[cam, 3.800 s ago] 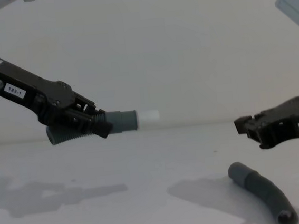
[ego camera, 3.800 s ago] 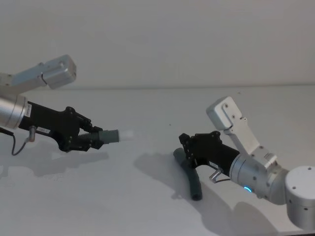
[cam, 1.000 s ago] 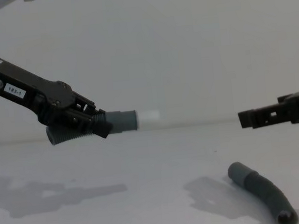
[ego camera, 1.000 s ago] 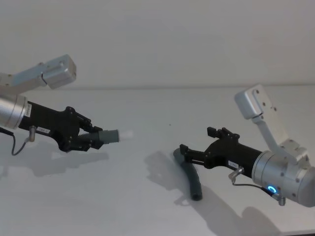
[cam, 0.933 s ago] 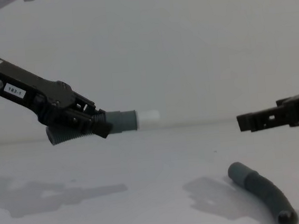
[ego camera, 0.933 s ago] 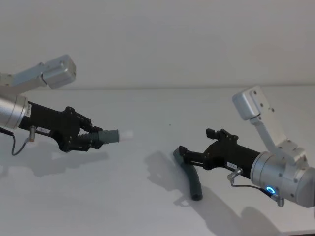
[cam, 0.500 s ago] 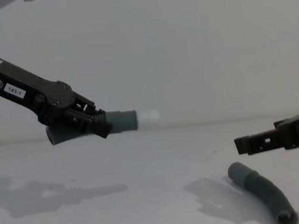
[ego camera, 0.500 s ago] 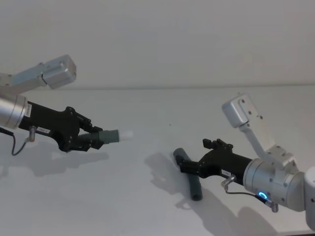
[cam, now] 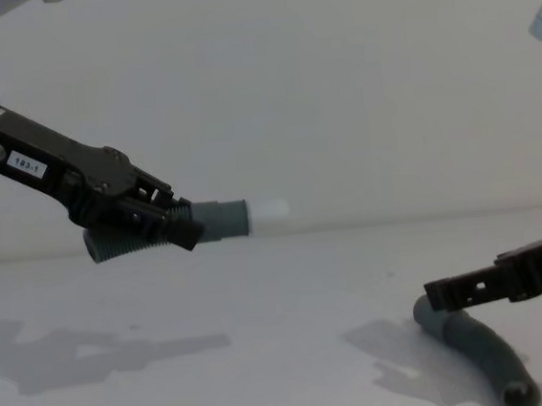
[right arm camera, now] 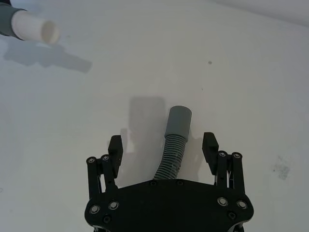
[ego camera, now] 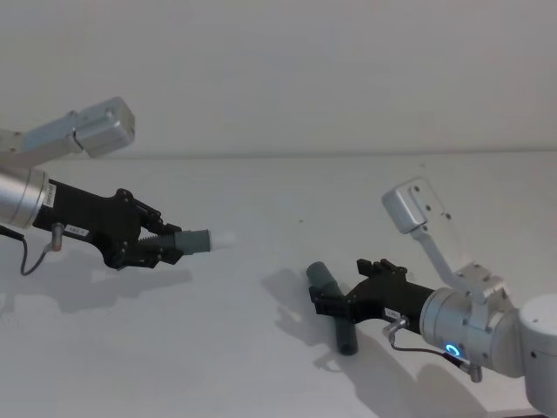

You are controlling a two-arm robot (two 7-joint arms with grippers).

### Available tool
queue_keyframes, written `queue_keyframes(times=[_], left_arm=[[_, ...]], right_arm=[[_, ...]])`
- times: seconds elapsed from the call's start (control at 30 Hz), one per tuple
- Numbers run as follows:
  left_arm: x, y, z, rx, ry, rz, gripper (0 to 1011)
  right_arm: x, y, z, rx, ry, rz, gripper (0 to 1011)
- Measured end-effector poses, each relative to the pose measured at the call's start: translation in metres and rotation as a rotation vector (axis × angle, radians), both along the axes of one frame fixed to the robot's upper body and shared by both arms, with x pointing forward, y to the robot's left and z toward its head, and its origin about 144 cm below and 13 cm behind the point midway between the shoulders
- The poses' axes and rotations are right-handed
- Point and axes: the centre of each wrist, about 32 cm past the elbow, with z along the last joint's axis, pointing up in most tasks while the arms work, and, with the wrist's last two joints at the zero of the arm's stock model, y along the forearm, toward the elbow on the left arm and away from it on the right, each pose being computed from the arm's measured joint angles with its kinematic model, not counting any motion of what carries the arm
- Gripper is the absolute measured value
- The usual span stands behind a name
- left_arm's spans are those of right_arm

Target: Use both hands to pick up one end of the pipe from the table, align the ends, and insert them.

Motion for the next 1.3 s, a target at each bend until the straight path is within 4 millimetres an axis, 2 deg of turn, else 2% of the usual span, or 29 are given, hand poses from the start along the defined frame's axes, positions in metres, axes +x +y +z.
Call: queue_keyframes(times=[1.3], left_arm=[[0.000, 0.000, 0.000, 0.000, 0.000, 0.000, 325]], right_arm=[[0.015, 0.007, -0.020, -0.028, 0.055, -0.024, 1004]])
